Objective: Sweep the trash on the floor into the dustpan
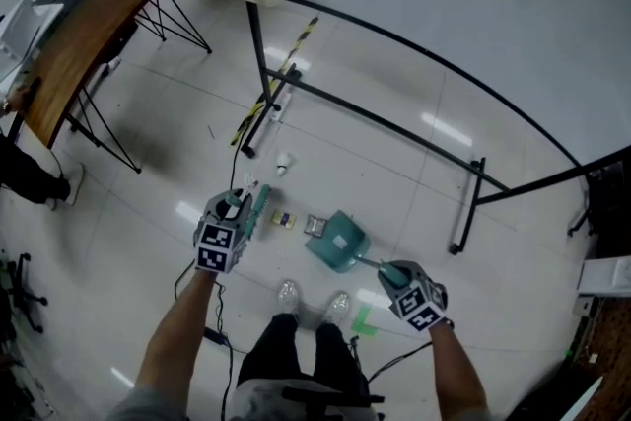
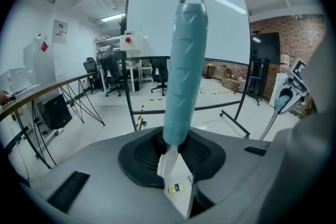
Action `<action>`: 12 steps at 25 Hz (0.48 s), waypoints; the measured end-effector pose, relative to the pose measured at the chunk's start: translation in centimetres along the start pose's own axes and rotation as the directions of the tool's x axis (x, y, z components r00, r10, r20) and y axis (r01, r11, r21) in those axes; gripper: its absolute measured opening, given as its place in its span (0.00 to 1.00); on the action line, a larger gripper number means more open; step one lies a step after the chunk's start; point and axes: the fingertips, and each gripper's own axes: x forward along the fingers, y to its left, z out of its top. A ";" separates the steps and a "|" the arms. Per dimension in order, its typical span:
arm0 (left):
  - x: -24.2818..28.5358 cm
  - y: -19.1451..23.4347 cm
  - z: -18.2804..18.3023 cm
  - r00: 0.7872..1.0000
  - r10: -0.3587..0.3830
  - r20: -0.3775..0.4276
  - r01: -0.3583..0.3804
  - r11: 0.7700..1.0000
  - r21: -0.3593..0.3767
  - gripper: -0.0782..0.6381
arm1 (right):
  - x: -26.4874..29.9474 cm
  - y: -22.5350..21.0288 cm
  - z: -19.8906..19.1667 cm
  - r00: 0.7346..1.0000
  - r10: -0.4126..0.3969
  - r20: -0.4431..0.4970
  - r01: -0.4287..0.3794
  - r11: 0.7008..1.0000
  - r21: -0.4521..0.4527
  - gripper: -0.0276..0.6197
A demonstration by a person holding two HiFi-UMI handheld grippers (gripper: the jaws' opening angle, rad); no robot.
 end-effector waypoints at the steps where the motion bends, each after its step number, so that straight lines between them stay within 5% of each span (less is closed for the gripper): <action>1: 0.7 -0.5 -0.7 1.000 0.004 -0.004 -0.005 1.000 -0.006 0.22 | 0.0 -0.1 0.1 1.000 0.004 0.003 -0.004 1.000 -0.009 0.18; 12: 4.5 -8.4 -3.3 0.996 -0.089 0.014 0.089 0.992 -0.088 0.23 | -0.2 -1.4 -0.2 0.998 0.047 0.033 -0.046 0.998 -0.032 0.18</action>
